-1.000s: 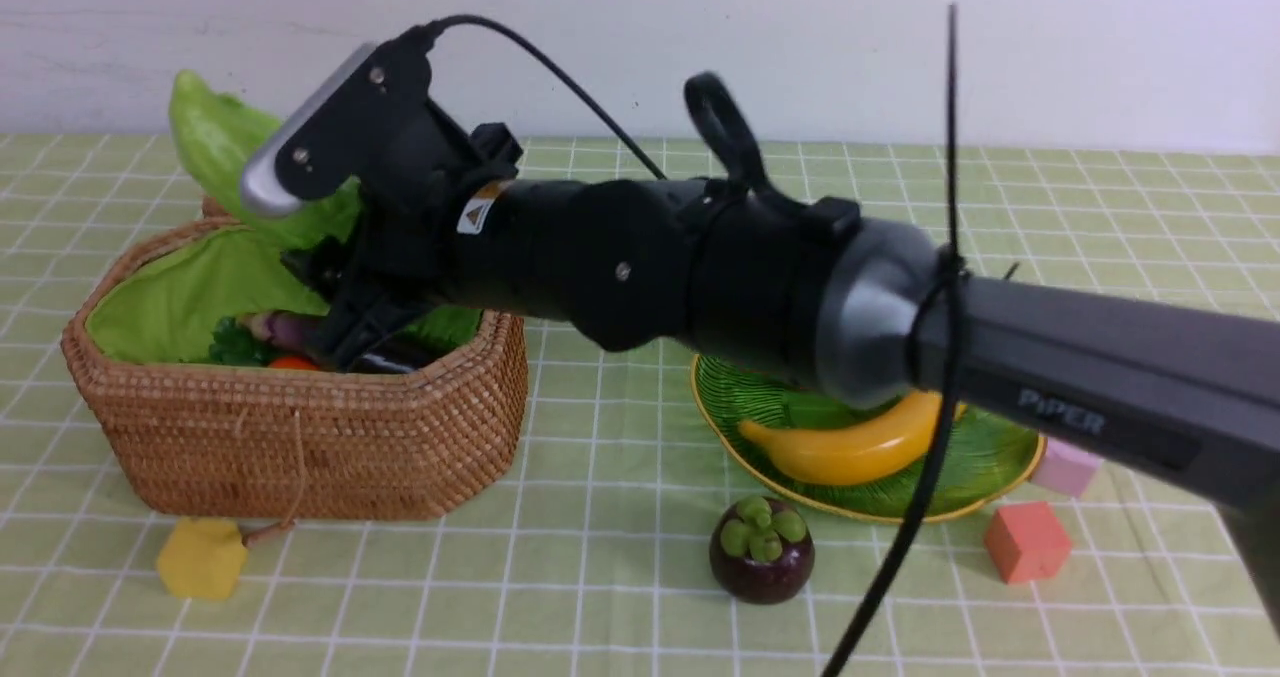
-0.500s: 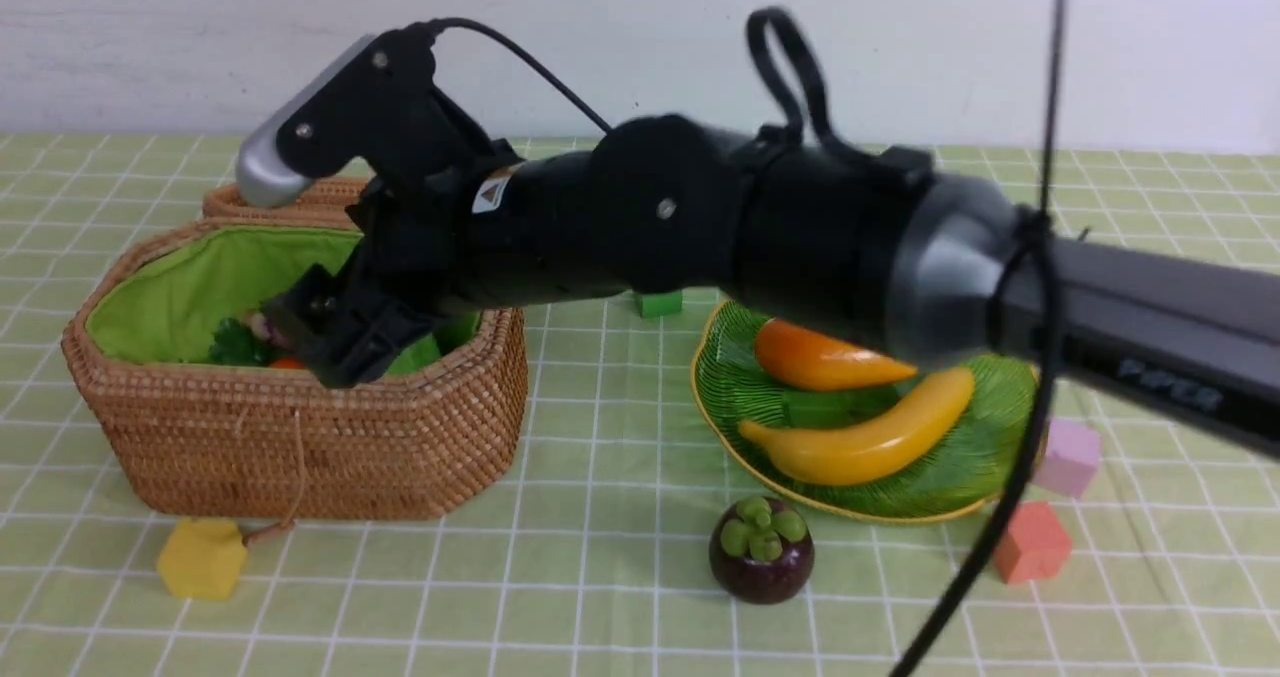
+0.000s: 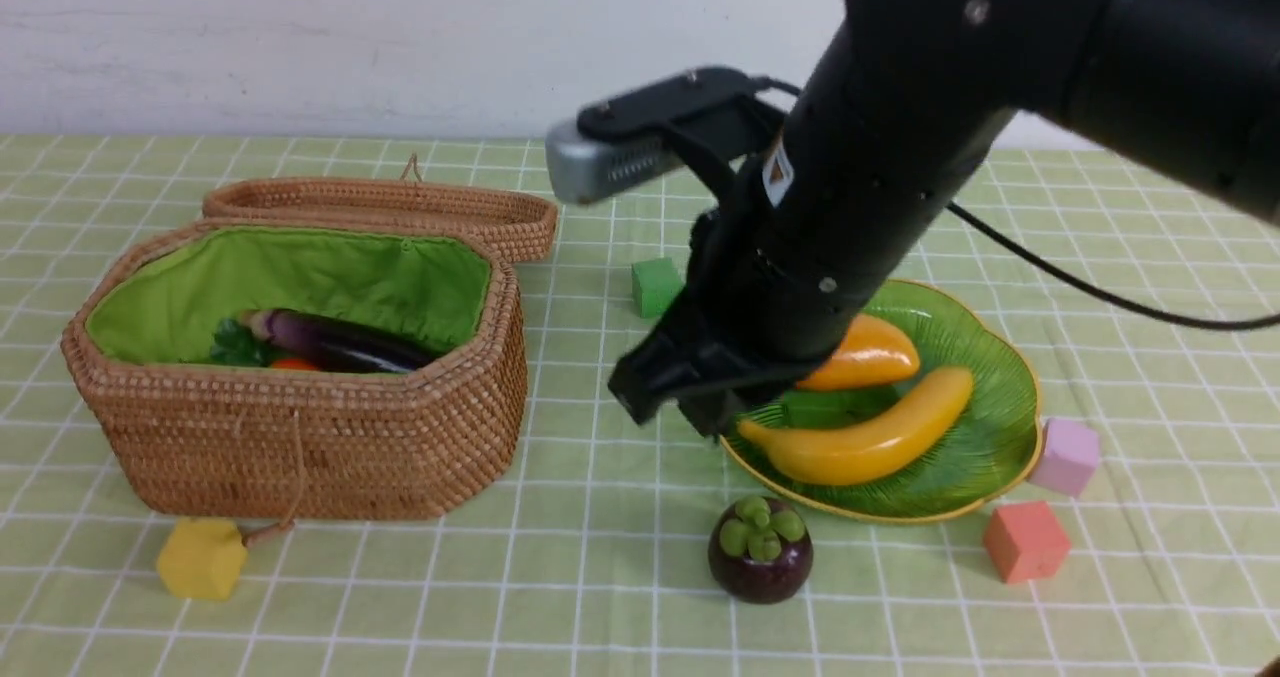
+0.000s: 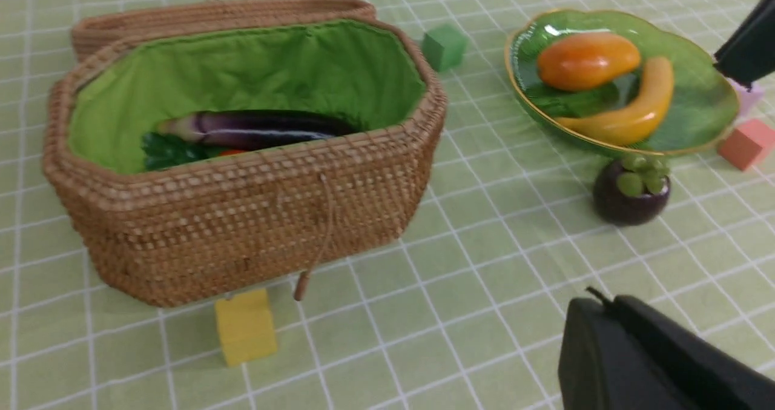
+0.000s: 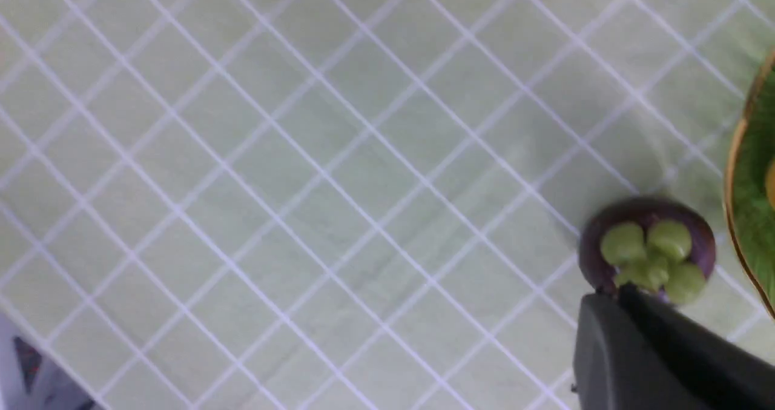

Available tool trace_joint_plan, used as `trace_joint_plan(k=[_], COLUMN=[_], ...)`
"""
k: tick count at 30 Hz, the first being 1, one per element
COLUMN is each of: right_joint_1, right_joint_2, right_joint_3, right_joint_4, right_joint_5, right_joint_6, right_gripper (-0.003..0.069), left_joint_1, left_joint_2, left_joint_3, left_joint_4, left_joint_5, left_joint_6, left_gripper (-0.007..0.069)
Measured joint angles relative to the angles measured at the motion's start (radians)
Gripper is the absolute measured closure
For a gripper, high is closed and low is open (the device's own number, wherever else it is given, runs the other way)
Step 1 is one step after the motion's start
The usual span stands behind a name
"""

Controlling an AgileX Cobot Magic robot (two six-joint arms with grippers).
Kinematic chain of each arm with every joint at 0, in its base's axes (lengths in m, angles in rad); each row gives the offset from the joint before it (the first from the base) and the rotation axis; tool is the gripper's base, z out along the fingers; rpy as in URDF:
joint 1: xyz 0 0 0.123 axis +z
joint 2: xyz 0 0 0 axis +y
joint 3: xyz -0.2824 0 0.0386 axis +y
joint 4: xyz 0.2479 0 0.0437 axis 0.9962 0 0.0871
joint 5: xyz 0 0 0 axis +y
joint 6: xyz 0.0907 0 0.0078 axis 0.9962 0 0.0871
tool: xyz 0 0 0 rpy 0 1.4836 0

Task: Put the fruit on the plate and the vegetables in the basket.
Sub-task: Use the right arm to grab a mangosteen and put it into the right plate

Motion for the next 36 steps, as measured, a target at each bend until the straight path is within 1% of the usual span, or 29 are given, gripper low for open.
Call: trace_joint_plan(k=[1,2,4,5,7,8,9,10,11,14,15,16,17,19,21,24,25,28,36], right_joint_1=[0.014,0.017,0.027,0.027,0.018,0.007,0.006,-0.008,-0.018,-0.045,-0.051,-0.052,-0.058,-0.067,-0.07,-0.077,-0.078,-0.078,-0.08], right_joint_2=[0.0,0.0,0.002,0.008,0.018,0.03,0.032,0.05,0.064,0.106,0.118,0.121,0.136,0.168,0.183,0.208,0.218,0.227,0.246], right_joint_3=[0.051,0.058,0.138,0.179,0.208,0.219,0.221,0.222,0.223,0.226,0.227,0.227,0.227,0.227,0.227,0.227,0.227,0.227,0.227], right_joint_4=[-0.055,-0.061,-0.104,-0.118,-0.126,-0.132,-0.132,-0.137,-0.138,-0.154,-0.161,-0.163,-0.165,-0.167,-0.167,-0.167,-0.17,-0.17,-0.171], right_joint_5=[0.004,0.004,0.004,-0.002,-0.042,-0.102,-0.102,-0.165,-0.205,-0.27,-0.276,-0.276,-0.279,-0.279,-0.281,-0.313,-0.33,-0.336,-0.318], right_joint_6=[0.073,0.083,0.202,0.274,0.354,0.407,0.415,0.464,0.487,0.559,0.583,0.583,0.606,0.644,0.654,0.681,0.698,0.723,0.743], right_gripper=[0.0652,0.0651,0.0621,0.0589,0.0529,0.046,0.0449,0.0363,0.0309,0.0088,0.0039,0.0032,-0.0001,-0.0015,-0.0013,0.0004,0.0021,0.0041,0.0057], left_joint_1=[0.0,0.0,0.0,0.0,0.0,0.0,0.0,0.0,0.0,0.0,0.0,0.0,0.0,0.0,0.0,0.0,0.0,0.0,0.0], left_joint_2=[0.0,0.0,0.0,0.0,0.0,0.0,0.0,0.0,0.0,0.0,0.0,0.0,0.0,0.0,0.0,0.0,0.0,0.0,0.0], left_joint_3=[0.0,0.0,0.0,0.0,0.0,0.0,0.0,0.0,0.0,0.0,0.0,0.0,0.0,0.0,0.0,0.0,0.0,0.0,0.0], left_joint_4=[-0.021,-0.023,-0.044,-0.057,-0.069,-0.074,-0.074,-0.077,-0.077,-0.078,-0.079,-0.079,-0.082,-0.092,-0.096,-0.1,-0.101,-0.108,-0.119], left_joint_5=[-0.001,-0.001,-0.002,-0.003,-0.003,-0.004,-0.004,-0.004,-0.004,-0.004,-0.004,-0.004,-0.004,-0.004,-0.003,-0.003,-0.003,-0.003,0.001], left_joint_6=[0.027,0.034,0.063,0.074,0.079,0.082,0.082,0.084,0.085,0.106,0.118,0.12,0.133,0.145,0.15,0.173,0.183,0.188,0.191], left_gripper=[0.0629,0.0629,0.0628,0.0628,0.0628,0.0628,0.0627,0.0627,0.0627,0.0627,0.0627,0.0627,0.0627,0.0627,0.0627,0.0627,0.0627,0.0627,0.0627])
